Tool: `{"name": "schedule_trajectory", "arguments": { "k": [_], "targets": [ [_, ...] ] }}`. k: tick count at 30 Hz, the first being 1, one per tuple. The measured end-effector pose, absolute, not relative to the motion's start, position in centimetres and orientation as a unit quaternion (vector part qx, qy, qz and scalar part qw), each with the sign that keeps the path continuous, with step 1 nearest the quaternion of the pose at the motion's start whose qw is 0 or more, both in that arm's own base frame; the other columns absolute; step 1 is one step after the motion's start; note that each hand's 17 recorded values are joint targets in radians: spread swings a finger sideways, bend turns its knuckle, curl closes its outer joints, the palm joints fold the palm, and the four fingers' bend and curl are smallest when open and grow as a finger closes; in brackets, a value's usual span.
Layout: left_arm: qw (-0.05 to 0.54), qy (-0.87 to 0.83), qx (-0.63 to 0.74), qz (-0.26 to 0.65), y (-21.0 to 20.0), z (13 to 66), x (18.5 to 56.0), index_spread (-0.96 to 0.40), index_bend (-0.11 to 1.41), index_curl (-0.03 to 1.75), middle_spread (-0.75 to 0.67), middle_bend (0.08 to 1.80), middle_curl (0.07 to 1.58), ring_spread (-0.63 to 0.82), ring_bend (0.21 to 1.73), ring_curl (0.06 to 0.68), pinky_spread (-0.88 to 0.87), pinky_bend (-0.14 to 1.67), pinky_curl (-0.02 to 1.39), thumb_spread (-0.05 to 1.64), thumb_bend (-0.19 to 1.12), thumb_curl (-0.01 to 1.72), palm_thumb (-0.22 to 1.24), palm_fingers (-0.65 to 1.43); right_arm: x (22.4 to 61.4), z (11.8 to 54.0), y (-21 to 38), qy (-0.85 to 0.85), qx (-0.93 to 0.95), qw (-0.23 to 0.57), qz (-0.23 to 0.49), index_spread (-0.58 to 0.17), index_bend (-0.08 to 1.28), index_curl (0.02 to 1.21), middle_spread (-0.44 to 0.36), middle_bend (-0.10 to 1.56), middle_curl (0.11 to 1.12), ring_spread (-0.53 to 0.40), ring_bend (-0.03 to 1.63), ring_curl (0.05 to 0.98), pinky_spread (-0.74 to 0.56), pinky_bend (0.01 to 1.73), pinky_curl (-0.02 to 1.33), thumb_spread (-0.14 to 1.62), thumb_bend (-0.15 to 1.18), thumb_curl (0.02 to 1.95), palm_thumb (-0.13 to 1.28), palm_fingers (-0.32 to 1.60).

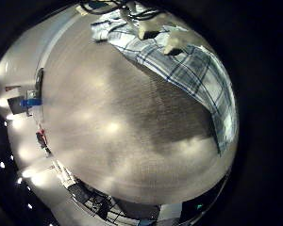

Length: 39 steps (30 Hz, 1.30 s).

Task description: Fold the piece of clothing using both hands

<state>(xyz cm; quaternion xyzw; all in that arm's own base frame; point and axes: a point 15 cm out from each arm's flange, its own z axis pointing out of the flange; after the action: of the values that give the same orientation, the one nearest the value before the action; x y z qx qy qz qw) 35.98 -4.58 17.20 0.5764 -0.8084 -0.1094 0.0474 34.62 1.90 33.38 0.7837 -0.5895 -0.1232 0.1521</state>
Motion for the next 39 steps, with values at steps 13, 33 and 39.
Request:
{"name": "schedule_trajectory", "arguments": {
  "k": [13, 33, 39],
  "targets": [
    [0.029, -0.791, 0.6, -0.114, -6.0, 16.8, 36.7, -0.13, 0.24, 0.45, -0.09, 0.78, 0.55, -0.19, 0.97, 0.269, -0.08, 0.48, 0.38, 1.08, 0.11, 0.39, 0.6, 0.96, 34.4, 33.3, 1.4, -0.591, 0.782, 0.152, -0.126, -0.382, 0.17, 0.29, -0.083, 0.38, 0.38, -0.063, 0.73, 0.2, 0.24, 0.72, 0.1, 1.33, -0.01, 0.29, 0.41, 0.28],
    [0.021, -0.801, 0.587, -0.113, -7.0, 25.2, 34.3, -0.56, 0.48, 0.98, -0.5, 0.97, 0.99, -0.45, 1.43, 0.53, -0.58, 1.14, 0.75, 1.15, 0.03, 0.5, 0.8, 0.92, 35.0, 21.4, 5.1, -0.574, 0.79, 0.174, -0.123, -0.3, 0.17, 0.32, -0.185, 0.48, 0.45, -0.237, 0.95, 0.294, -0.09, 0.79, 0.08, 1.14, -0.04, 0.31, 0.37, 0.43],
    [0.024, -0.801, 0.585, -0.121, -7.0, 26.7, 33.9, -0.61, 0.48, 1.11, -0.54, 0.98, 1.06, -0.44, 1.48, 0.541, -0.6, 1.17, 0.78, 1.15, -0.01, 0.51, 0.82, 0.88, 35.4, 19.4, 6.3, -0.577, 0.786, 0.187, -0.121, -0.283, 0.17, 0.33, -0.194, 0.5, 0.47, -0.246, 0.98, 0.321, -0.13, 0.84, 0.07, 1.1, -0.02, 0.31, 0.36, 0.41]
  ]
}}
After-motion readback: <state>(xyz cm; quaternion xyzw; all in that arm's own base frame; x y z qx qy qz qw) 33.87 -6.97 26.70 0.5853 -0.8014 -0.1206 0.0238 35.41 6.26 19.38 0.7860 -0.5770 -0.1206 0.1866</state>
